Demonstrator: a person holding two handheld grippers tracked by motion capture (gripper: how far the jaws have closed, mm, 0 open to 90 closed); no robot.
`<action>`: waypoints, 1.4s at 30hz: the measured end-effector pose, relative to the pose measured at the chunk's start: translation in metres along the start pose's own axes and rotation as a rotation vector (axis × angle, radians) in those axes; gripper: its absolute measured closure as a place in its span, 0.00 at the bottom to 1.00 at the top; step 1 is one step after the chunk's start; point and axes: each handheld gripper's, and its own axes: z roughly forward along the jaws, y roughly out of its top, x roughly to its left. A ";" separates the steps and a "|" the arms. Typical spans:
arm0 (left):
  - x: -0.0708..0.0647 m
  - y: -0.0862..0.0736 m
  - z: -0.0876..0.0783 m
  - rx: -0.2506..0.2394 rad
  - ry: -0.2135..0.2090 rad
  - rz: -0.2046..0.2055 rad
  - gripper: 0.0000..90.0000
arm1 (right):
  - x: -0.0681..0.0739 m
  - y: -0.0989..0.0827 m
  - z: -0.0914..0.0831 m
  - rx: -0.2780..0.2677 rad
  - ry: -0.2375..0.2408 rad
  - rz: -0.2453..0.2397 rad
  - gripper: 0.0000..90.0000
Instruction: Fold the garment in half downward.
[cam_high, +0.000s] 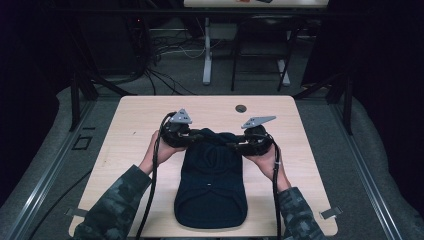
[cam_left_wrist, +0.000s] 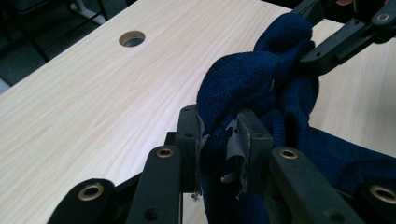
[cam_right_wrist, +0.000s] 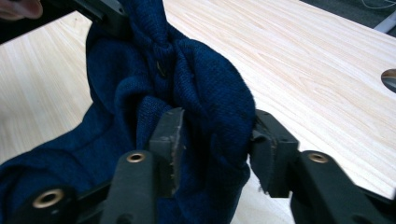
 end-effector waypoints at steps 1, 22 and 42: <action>-0.001 0.001 0.000 -0.001 -0.001 0.004 0.82 | 0.000 -0.001 0.001 0.007 -0.002 0.002 0.59; 0.005 -0.015 -0.004 0.013 -0.064 -0.045 0.76 | 0.026 -0.002 0.003 -0.006 -0.134 -0.137 0.84; -0.012 -0.026 -0.001 0.044 -0.007 0.007 0.77 | 0.037 -0.001 -0.009 -0.047 -0.144 -0.179 0.84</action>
